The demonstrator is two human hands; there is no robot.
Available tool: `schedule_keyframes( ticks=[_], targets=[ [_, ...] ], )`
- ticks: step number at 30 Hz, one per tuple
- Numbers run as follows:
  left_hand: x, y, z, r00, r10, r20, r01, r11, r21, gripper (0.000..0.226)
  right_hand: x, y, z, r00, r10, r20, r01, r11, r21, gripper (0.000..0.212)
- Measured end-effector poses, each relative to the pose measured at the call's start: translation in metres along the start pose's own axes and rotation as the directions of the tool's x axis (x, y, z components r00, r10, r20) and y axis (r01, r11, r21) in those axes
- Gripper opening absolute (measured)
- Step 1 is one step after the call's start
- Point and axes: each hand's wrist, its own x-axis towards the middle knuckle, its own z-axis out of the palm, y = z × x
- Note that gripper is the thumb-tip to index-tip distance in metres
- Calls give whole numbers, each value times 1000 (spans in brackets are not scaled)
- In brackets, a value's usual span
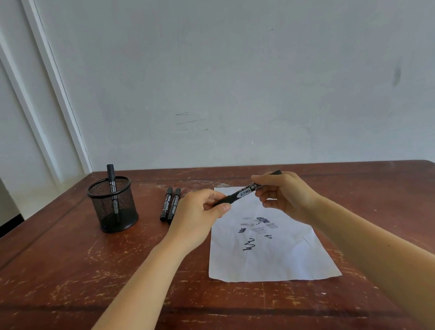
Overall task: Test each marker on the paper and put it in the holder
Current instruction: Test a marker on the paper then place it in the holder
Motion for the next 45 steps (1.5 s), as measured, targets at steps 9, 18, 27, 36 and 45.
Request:
schedule_keyframes(
  ticks=[9, 18, 27, 36, 45],
  targets=[
    [-4, 4, -7, 1000, -3, 6, 3, 1000, -1, 23, -3, 0, 7, 998, 23, 50, -26, 997, 70, 14],
    [-7, -3, -15, 994, -85, 67, 87, 996, -25, 19, 2, 8, 11, 990, 95, 103, -99, 994, 39, 11],
    [-5, -6, -20, 989, -126, 72, 133, 986, -99, 15, 4, 10, 2, 970, 175, 170, -130, 961, -244, 6],
    [-12, -18, -28, 982, -188, 25, 190, 974, -120, 24, 12, 9, 25, 947, 48, 317, 219, 626, -748, 9],
    [-52, -87, -113, 931, -294, -216, 341, 912, 229, 28, 69, -13, 130, 935, -220, 278, 312, 882, -353, 17]
  ],
)
